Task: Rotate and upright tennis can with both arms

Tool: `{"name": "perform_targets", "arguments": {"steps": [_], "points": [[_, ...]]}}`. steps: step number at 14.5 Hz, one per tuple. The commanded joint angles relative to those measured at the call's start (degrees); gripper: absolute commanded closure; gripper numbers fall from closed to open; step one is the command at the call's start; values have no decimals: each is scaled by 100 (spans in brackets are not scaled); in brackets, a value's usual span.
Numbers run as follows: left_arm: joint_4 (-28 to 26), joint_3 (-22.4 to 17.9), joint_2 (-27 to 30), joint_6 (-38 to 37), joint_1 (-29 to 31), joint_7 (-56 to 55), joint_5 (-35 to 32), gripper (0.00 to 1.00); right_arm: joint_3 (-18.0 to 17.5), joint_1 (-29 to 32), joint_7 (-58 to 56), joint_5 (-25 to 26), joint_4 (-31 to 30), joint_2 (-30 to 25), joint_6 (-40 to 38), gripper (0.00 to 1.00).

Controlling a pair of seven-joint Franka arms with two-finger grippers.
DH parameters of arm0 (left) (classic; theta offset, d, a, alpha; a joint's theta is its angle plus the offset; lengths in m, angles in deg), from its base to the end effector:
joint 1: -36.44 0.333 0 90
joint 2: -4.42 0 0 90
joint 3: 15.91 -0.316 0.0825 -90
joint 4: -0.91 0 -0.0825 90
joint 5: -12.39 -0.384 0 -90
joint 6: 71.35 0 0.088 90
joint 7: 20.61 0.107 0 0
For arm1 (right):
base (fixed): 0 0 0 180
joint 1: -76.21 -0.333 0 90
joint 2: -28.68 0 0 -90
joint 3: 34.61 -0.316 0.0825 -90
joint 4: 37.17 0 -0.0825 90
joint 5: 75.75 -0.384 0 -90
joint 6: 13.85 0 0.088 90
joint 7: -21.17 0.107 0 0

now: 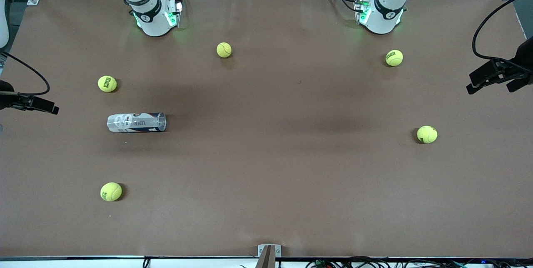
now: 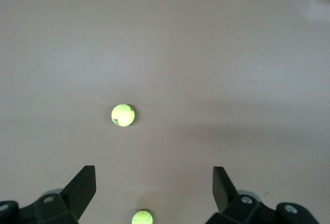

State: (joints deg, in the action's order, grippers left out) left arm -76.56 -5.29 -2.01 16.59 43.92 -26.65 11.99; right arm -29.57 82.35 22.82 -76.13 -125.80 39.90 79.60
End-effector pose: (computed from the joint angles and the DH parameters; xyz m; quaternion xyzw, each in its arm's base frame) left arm 0.5847 -0.0239 0.6611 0.9990 0.0265 0.0355 0.0097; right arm 0.5996 -0.1134 0.5268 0.9922 -0.1116 -0.0557 0.0007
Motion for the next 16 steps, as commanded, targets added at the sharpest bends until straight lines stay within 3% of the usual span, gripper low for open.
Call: {"name": "perform_targets", "arguments": {"steps": [1, 7, 11, 13, 16], "points": [[3, 10, 28, -58, -9, -64, 5, 0, -56, 195, 1367, -103, -14, -102, -116, 0], [3, 10, 28, -58, -9, -64, 5, 0, -73, -7, 5182, -59, -252, -15, -90, 0], [3, 10, 28, -67, -9, -64, 13, 0, -82, -236, 7039, 20, -278, 477, -81, 0], [3, 10, 28, -67, -9, -64, 13, 0, -82, -245, 7357, 3, -663, 522, 207, 0], [3, 10, 28, -67, -1, -64, 13, 0, -82, -569, 8279, 3, -1629, 522, 1321, 0]]}}
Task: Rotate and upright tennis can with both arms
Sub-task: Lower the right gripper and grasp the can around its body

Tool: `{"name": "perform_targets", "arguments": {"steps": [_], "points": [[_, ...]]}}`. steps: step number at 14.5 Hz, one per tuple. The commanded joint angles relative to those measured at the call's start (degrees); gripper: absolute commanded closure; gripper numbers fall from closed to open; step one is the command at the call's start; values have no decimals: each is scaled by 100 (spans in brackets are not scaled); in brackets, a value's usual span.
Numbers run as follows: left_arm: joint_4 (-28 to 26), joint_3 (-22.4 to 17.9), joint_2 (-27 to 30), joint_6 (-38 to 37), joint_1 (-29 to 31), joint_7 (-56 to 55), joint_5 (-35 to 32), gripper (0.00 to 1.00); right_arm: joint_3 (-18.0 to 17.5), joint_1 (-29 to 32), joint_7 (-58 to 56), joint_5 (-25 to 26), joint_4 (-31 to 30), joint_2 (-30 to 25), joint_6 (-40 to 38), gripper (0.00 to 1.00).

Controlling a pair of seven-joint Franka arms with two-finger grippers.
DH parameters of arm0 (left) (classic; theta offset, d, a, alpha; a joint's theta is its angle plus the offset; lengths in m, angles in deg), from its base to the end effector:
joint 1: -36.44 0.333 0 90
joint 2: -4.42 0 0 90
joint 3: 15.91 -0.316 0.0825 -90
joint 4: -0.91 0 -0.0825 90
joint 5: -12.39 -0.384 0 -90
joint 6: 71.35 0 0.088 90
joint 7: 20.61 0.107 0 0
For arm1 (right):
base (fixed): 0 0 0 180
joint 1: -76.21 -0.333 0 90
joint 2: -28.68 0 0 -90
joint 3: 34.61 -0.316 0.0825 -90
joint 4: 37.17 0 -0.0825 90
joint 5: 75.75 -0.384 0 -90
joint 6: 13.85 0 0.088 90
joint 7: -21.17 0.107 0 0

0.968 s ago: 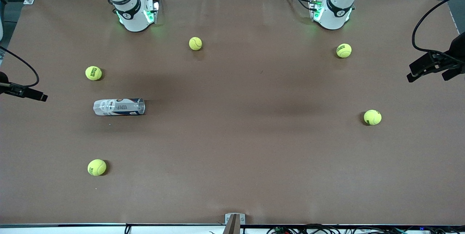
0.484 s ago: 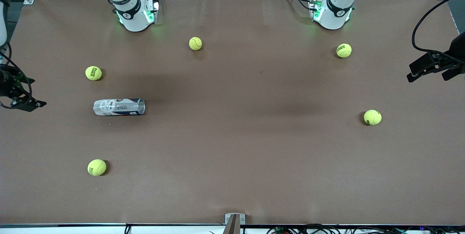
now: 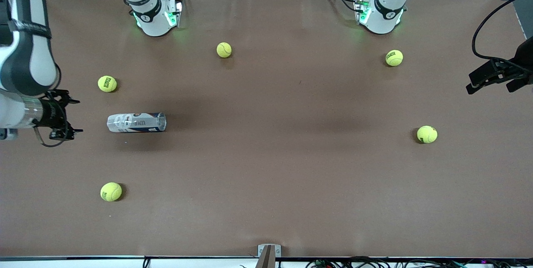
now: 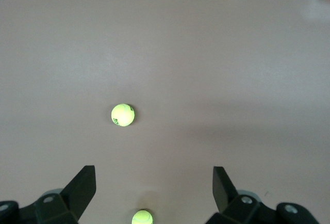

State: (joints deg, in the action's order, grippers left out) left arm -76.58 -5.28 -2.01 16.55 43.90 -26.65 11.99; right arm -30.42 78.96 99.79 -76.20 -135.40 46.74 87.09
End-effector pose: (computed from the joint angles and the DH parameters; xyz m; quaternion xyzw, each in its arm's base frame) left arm 0.5846 -0.0242 0.6609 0.9990 0.0262 0.0350 0.0097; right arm 0.6097 -0.0701 0.3857 0.7267 -0.6738 -0.1034 0.0842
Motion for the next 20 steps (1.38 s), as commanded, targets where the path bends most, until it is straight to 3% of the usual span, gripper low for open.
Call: {"name": "perform_targets", "arguments": {"steps": [1, 3, 8, 13, 20], "points": [[5, 9, 28, -62, -7, -63, 13, 0, 3, -267, 767, 10, -941, -153, 915, 0], [5, 9, 28, -62, 1, -63, 22, 0, 3, -319, 831, 10, -1425, -101, 1706, 0], [5, 9, 28, -62, 1, -63, 22, 0, -6, -293, 1024, -61, -1901, -4, 2148, 0], [-3, 9, 37, -62, 1, -72, 22, 0, -6, -293, 1033, -69, -2630, 23, 3245, 0], [-3, 9, 37, -62, 1, -81, 22, 0, -15, -320, 1024, -69, -2824, 339, 3766, 0]]}}
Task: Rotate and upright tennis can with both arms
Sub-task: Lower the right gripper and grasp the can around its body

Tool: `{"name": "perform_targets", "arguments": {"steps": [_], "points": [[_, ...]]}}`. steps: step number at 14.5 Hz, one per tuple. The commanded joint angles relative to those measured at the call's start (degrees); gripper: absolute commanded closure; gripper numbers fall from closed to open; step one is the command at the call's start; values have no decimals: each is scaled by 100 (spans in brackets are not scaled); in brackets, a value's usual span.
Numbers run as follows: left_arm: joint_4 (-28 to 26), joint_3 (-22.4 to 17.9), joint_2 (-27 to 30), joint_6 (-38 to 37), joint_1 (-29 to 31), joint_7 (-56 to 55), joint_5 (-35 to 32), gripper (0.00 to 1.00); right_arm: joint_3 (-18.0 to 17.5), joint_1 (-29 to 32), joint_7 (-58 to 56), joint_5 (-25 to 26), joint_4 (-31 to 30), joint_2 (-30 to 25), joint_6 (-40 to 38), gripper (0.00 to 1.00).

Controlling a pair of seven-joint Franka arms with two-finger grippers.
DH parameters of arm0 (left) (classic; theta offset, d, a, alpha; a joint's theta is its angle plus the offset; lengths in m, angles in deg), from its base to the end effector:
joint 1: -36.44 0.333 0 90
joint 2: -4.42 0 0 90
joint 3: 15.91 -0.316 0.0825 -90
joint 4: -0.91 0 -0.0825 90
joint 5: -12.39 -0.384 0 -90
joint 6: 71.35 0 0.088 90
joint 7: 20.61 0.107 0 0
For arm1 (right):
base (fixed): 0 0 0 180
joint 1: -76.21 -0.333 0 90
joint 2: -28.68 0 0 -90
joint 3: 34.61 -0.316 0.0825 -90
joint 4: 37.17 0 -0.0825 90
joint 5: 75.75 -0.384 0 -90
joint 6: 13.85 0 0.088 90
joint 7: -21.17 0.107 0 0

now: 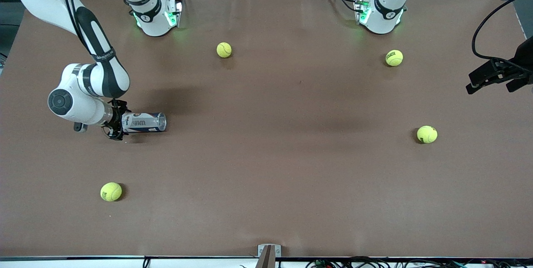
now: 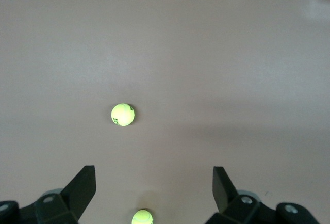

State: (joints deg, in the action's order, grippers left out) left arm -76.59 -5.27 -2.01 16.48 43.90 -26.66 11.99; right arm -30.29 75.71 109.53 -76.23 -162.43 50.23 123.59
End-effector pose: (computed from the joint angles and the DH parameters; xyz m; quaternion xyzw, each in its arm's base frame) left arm 0.5845 -0.0242 0.6607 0.9990 0.0262 0.0343 0.0096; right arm 0.5403 -0.0368 0.2011 0.6899 -0.7193 -0.0523 0.0630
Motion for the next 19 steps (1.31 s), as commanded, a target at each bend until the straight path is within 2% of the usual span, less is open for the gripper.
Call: {"name": "perform_targets", "arguments": {"steps": [1, 3, 4, 6, 8, 9, 11, 14, 19], "points": [[-3, 9, 37, -64, 2, -72, 22, 0, -36, -3, 49, -66, -122, 25, 116, 0], [-3, 9, 37, -64, 2, -80, 22, 0, -45, -38, 41, -66, -131, 104, 134, 0], [-3, 9, 37, -64, 2, -80, 22, 0, -45, -64, 32, -66, -139, 113, 116, 7], [-3, 9, 37, -64, 2, -80, 22, 0, -62, -187, 23, -66, -131, 113, 38, 29], [-3, 9, 37, -64, 2, -80, 22, 0, -115, -284, 5, -66, -44, 87, -295, 36], [-3, 9, 37, -64, 2, -80, 22, 0, -167, -319, 32, -74, 88, 35, -558, 36], [-3, 9, 37, -64, 2, -80, 22, 0, -360, -407, 417, -144, 718, -62, -1575, 36], [-3, 9, 37, -64, 2, -80, 22, 0, -642, -660, 1092, -784, 1563, -71, -2623, 36], [-3, 9, 37, -64, 2, -71, 22, 0, -651, -1960, 2474, -830, 2513, -19, -2776, 36]]}}
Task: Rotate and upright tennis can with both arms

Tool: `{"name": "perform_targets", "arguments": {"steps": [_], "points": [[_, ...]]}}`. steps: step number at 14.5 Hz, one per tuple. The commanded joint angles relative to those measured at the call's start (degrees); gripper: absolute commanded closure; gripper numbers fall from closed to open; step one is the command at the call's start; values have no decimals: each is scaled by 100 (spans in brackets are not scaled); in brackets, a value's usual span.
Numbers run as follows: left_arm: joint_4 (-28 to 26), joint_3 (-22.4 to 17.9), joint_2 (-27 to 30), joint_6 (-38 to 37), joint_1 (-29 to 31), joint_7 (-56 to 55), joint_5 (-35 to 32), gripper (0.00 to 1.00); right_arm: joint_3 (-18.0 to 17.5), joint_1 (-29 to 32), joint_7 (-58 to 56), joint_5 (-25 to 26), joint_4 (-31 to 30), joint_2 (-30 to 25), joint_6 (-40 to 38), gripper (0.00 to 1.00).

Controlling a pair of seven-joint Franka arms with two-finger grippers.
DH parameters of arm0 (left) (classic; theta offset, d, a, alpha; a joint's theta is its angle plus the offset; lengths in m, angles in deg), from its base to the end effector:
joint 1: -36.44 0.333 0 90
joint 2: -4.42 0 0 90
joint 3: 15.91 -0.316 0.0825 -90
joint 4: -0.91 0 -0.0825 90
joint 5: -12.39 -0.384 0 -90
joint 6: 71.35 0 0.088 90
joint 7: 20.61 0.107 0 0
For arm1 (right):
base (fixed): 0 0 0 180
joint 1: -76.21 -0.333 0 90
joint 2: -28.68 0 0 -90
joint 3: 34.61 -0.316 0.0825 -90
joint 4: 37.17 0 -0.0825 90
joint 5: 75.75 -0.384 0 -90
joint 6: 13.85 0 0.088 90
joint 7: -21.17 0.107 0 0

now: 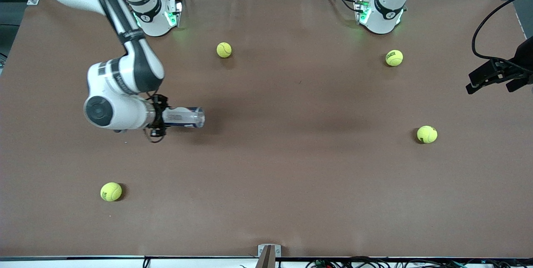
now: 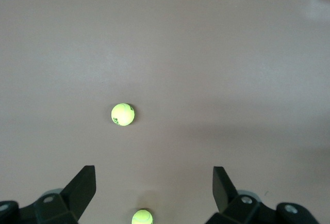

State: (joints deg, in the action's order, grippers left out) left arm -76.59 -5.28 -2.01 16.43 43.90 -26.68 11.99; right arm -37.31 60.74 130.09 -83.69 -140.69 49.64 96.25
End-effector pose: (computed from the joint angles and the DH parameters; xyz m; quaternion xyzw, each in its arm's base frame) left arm 0.5844 -0.0241 0.6606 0.9990 0.0265 0.0339 0.0096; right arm 0.5794 0.1985 0.3246 0.6719 -0.7267 -0.1183 0.0805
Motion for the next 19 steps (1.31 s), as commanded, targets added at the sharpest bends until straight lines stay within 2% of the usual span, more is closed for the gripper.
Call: {"name": "perform_targets", "arguments": {"steps": [1, 7, 12, 14, 16, 17, 19], "points": [[-11, 9, 46, -60, 1, -78, 22, 0, 59, -805, 654, -94, 594, 136, 2, 36], [-11, 9, 28, -60, 1, -69, 49, 0, 112, -2108, 1763, 46, 1815, 1330, 933, 36], [-55, 61, -199, -95, -69, -113, 13, 0, 121, -2881, 2729, 1108, 3151, 2525, 1179, 36], [-256, 132, -270, -104, -104, -218, 48, 0, 217, -3207, 3238, 1425, 3774, 3078, 1268, 36], [-633, 272, -445, -130, -314, -420, 84, 0, 348, -3462, 3617, 1479, 4425, 3615, 1268, 35], [-705, 299, -594, -148, -428, -508, 84, 0, 480, -3628, 3723, 1479, 4637, 3818, 1320, 35], [-705, 299, -998, -148, -692, -561, 93, 0, 656, -3866, 3838, 1479, 4683, 3942, 1618, 35]]}}
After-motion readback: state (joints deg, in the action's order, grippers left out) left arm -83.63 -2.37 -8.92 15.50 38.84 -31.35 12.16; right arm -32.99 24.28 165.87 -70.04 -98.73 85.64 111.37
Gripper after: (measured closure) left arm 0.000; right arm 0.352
